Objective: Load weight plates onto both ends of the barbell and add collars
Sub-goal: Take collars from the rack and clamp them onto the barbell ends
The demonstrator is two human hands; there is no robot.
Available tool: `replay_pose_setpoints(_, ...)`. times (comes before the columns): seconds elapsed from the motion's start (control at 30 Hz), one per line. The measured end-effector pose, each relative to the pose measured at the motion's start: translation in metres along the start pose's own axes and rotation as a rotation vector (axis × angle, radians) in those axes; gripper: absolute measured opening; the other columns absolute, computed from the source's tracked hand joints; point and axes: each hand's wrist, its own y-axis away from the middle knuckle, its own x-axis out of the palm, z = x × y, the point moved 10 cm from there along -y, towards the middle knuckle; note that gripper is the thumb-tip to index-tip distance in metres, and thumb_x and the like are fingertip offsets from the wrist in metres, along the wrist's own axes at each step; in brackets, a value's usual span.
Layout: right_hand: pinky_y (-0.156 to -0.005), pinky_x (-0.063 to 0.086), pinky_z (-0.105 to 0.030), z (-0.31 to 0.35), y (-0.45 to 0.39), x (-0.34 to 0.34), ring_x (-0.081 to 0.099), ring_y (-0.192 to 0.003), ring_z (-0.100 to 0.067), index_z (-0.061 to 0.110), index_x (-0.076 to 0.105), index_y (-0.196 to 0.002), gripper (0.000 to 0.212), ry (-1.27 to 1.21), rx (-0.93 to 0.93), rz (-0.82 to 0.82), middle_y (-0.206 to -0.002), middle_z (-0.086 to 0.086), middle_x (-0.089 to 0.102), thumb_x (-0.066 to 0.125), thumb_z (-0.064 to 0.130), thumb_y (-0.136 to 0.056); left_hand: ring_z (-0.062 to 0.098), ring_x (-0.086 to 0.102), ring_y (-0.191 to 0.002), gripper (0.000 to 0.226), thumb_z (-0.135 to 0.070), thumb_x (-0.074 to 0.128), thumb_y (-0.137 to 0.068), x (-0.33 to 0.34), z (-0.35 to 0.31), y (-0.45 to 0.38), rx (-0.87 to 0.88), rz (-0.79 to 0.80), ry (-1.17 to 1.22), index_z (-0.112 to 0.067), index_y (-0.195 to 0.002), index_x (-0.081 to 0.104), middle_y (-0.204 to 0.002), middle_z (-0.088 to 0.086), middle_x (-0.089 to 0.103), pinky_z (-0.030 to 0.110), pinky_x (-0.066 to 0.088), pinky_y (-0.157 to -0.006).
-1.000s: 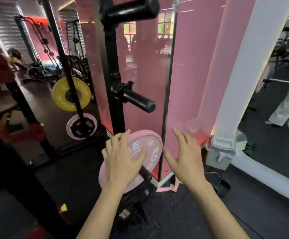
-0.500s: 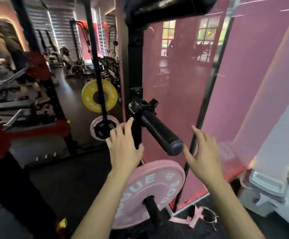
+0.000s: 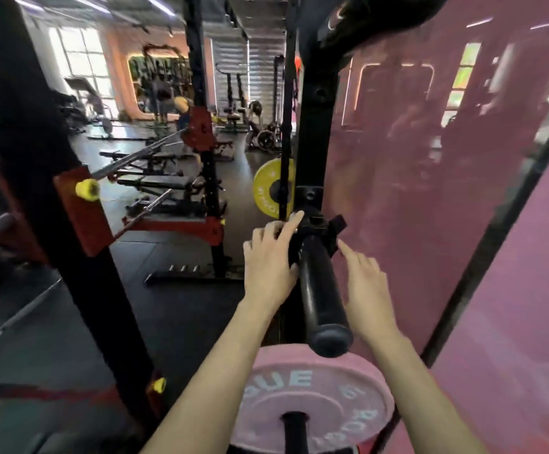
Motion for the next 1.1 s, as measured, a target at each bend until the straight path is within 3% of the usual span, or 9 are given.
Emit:
replay_pose_setpoints(0.1, -0.098, 0.037, -0.048, -0.005, -0.008, 0.01, 0.041, -0.121, -0.03, 0.019, 0.025, -0.152, 0.075, -0.029, -0.021, 0.03, -0.137, -0.009, 0.05, 0.061, 0.026, -0.087, 0.025, 0.044, -0.114, 0.071, -0.03, 0.061, -0.09, -0.002, -0.001, 0.001, -0.011, -0.05, 0.019, -0.039, -0.152, 0.027, -0.134, -0.001, 0.051, 0.042, 0.038, -0.092)
replay_pose_setpoints(0.3, -0.093, 0.039, -0.048, -0.001, -0.025, 0.008, 0.044, -0.115, -0.029, 0.022, 0.023, -0.152, 0.081, -0.066, -0.081, -0.016, -0.129, -0.005, 0.054, 0.064, 0.031, -0.082, 0.026, 0.052, -0.106, 0.062, -0.031, 0.061, -0.089, -0.006, 0.001, 0.01, -0.062, -0.071, 0.071, -0.033, -0.146, 0.037, -0.122, -0.002, 0.06, 0.046, 0.04, -0.089)
replay_pose_setpoints(0.57, -0.083, 0.035, -0.04, 0.004, -0.016, 0.001, 0.044, -0.108, -0.024, 0.022, 0.033, -0.147, 0.069, -0.039, -0.139, -0.11, -0.13, 0.001, 0.054, 0.048, 0.043, -0.083, 0.022, 0.048, -0.111, 0.061, -0.032, 0.073, -0.078, -0.02, -0.002, 0.025, 0.045, -0.147, 0.121, -0.019, -0.133, 0.051, -0.13, -0.003, 0.058, 0.045, 0.044, -0.088)
replay_pose_setpoints(0.7, -0.088, 0.037, -0.044, 0.012, 0.01, -0.017, 0.046, -0.109, -0.025, 0.022, 0.04, -0.143, 0.071, -0.082, -0.12, -0.161, -0.131, 0.001, 0.054, 0.028, 0.043, -0.076, 0.015, 0.038, -0.106, 0.07, -0.024, 0.084, -0.071, -0.029, -0.002, 0.041, 0.006, -0.155, 0.261, -0.02, -0.133, 0.052, -0.126, 0.001, 0.056, 0.043, 0.048, -0.087)
replay_pose_setpoints(0.77, -0.087, 0.036, -0.042, 0.018, 0.023, -0.025, 0.044, -0.108, -0.022, 0.024, 0.041, -0.142, 0.071, -0.079, -0.108, -0.174, -0.129, 0.003, 0.054, 0.027, 0.042, -0.075, 0.015, 0.041, -0.106, 0.073, -0.025, 0.085, -0.07, -0.029, -0.001, 0.048, 0.034, -0.137, 0.29, -0.021, -0.135, 0.05, -0.12, -0.002, 0.059, 0.045, 0.047, -0.09)
replay_pose_setpoints(0.87, -0.084, 0.036, -0.04, 0.024, 0.043, -0.032, 0.043, -0.106, -0.02, 0.026, 0.037, -0.143, 0.066, -0.012, -0.104, -0.173, -0.13, 0.007, 0.053, 0.052, 0.036, -0.079, 0.018, 0.048, -0.103, 0.074, -0.029, 0.085, -0.07, -0.033, -0.002, 0.058, 0.101, -0.135, 0.314, -0.02, -0.135, 0.051, -0.111, -0.006, 0.061, 0.041, 0.044, -0.088)
replay_pose_setpoints(0.93, -0.083, 0.038, -0.04, 0.026, 0.058, -0.035, 0.044, -0.106, -0.019, 0.028, 0.035, -0.144, 0.079, 0.033, -0.09, -0.172, -0.13, 0.011, 0.052, 0.073, 0.022, -0.074, 0.019, 0.05, -0.102, 0.072, -0.029, 0.085, -0.069, -0.04, -0.003, 0.072, 0.124, -0.144, 0.35, -0.02, -0.134, 0.053, -0.108, -0.006, 0.061, 0.04, 0.044, -0.087)
replay_pose_setpoints(1.1, -0.084, 0.037, -0.035, 0.039, 0.104, -0.055, 0.047, -0.103, -0.018, 0.025, 0.038, -0.142, 0.077, 0.066, -0.033, -0.249, -0.121, 0.012, 0.054, 0.071, 0.035, -0.073, 0.018, 0.046, -0.107, 0.077, -0.024, 0.084, -0.064, -0.055, -0.009, 0.106, 0.178, -0.124, 0.461, -0.02, -0.134, 0.054, -0.112, -0.006, 0.06, 0.039, 0.043, -0.089)
